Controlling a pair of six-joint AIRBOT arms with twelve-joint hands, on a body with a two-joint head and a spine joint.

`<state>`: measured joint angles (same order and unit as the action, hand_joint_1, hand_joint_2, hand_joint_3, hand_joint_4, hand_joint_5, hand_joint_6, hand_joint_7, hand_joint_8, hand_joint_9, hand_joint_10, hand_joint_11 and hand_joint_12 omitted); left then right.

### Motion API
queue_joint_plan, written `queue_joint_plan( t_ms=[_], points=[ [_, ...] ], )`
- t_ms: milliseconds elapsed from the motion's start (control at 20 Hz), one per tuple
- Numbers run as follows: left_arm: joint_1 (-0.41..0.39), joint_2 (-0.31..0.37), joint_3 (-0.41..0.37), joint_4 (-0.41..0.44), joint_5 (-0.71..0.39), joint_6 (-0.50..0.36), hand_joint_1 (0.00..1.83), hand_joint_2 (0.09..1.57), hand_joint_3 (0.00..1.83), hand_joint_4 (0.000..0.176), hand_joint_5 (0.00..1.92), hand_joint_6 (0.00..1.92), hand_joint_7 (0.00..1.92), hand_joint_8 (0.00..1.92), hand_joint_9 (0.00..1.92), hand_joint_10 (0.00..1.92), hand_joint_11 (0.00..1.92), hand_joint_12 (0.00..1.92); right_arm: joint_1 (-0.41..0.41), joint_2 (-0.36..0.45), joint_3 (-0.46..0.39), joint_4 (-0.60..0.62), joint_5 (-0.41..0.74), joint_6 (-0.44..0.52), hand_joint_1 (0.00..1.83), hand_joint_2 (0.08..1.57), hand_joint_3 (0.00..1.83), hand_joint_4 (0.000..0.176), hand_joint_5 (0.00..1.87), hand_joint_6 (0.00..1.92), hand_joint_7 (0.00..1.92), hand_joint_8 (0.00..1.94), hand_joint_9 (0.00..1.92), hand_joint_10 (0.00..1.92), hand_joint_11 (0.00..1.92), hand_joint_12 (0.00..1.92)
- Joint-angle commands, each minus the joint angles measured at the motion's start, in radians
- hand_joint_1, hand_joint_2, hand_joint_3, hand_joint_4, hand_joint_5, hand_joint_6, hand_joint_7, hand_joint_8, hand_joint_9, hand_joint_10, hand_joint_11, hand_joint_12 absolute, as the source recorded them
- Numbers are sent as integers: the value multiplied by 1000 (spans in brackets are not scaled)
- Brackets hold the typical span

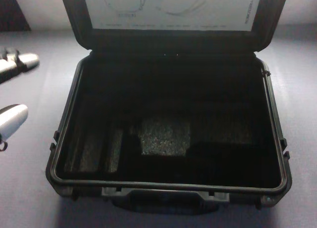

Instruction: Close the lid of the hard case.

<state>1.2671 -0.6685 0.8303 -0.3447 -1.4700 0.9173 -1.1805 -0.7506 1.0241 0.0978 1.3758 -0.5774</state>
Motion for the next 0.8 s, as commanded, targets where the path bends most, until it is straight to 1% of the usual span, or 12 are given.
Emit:
queue_joint_plan(
  t_ms=[0, 100, 200, 300, 350, 400, 500, 550, 600, 650, 700, 750],
  points=[
    [-3, 11, 9, -18, -115, -3, 0, 1452, 2, 0, 215, 1, 213, 1, 153, 1, 0, 192, 10, 8, 5, 26, 122, 6, 260, 1339, 3, 2, 249, 1, 216, 0, 158, 1, 103, 33],
    [-3, 10, 10, -18, -111, -3, 0, 1464, 3, 0, 212, 0, 203, 0, 145, 0, 0, 199, 10, 8, 6, 26, 119, 6, 232, 1340, 2, 13, 240, 0, 206, 0, 146, 0, 98, 22],
    [-4, 5, 15, -20, -105, -8, 0, 1461, 1, 0, 218, 1, 208, 1, 149, 1, 0, 228, 10, 6, 6, 26, 113, 6, 231, 1349, 5, 0, 239, 0, 212, 3, 138, 0, 99, 19],
    [-4, 2, 18, -25, -102, -11, 0, 1463, 2, 0, 204, 0, 200, 0, 137, 0, 0, 184, 10, 3, 8, 26, 109, 6, 238, 1357, 7, 0, 236, 0, 222, 6, 150, 6, 118, 25],
    [-4, 0, 21, -30, -100, -13, 0, 1467, 2, 0, 208, 1, 210, 2, 146, 3, 0, 213, 10, 1, 11, 26, 101, 6, 237, 1357, 7, 1, 232, 0, 226, 7, 157, 8, 124, 26],
    [-4, -3, 26, -33, -94, -18, 0, 1473, 4, 0, 199, 0, 205, 0, 141, 0, 0, 216, 10, 0, 13, 26, 90, 6, 218, 1377, 10, 10, 216, 0, 221, 3, 161, 6, 136, 26],
    [-7, -4, 32, -38, -86, -20, 0, 1477, 3, 0, 193, 1, 201, 0, 142, 1, 0, 244, 13, 0, 18, 26, 78, 6, 165, 1374, 3, 0, 193, 0, 201, 0, 138, 0, 124, 12],
    [-11, -8, 41, -46, -76, -23, 0, 1472, 0, 0, 182, 0, 186, 0, 139, 0, 0, 254, 26, -1, 25, 26, 67, 6, 145, 1380, 4, 0, 168, 0, 168, 0, 110, 0, 109, 4],
    [-16, -13, 52, -56, -69, -30, 0, 1465, 0, 0, 172, 0, 169, 0, 129, 0, 0, 238, 38, -5, 31, 26, 60, 6, 192, 1384, 2, 0, 150, 0, 143, 0, 77, 0, 56, 0],
    [-24, -22, 67, -67, -62, -42, 0, 1453, 0, 0, 149, 0, 139, 2, 99, 1, 0, 169, 54, -12, 40, 26, 50, 6, 218, 1387, 1, 0, 143, 0, 124, 0, 62, 0, 33, 0],
    [-36, -33, 84, -80, -52, -54, 0, 1431, 0, 0, 133, 1, 111, 3, 57, 3, 0, 78, 77, -21, 53, 26, 37, 6, 181, 1367, 0, 0, 129, 0, 105, 0, 52, 0, 35, 2],
    [-58, -47, 106, -93, -35, -66, 0, 1416, 0, 0, 127, 0, 103, 1, 38, 1, 0, 44, 107, -35, 71, 26, 14, 6, 192, 1346, 0, 0, 124, 0, 87, 0, 27, 0, 6, 0]
  ],
)
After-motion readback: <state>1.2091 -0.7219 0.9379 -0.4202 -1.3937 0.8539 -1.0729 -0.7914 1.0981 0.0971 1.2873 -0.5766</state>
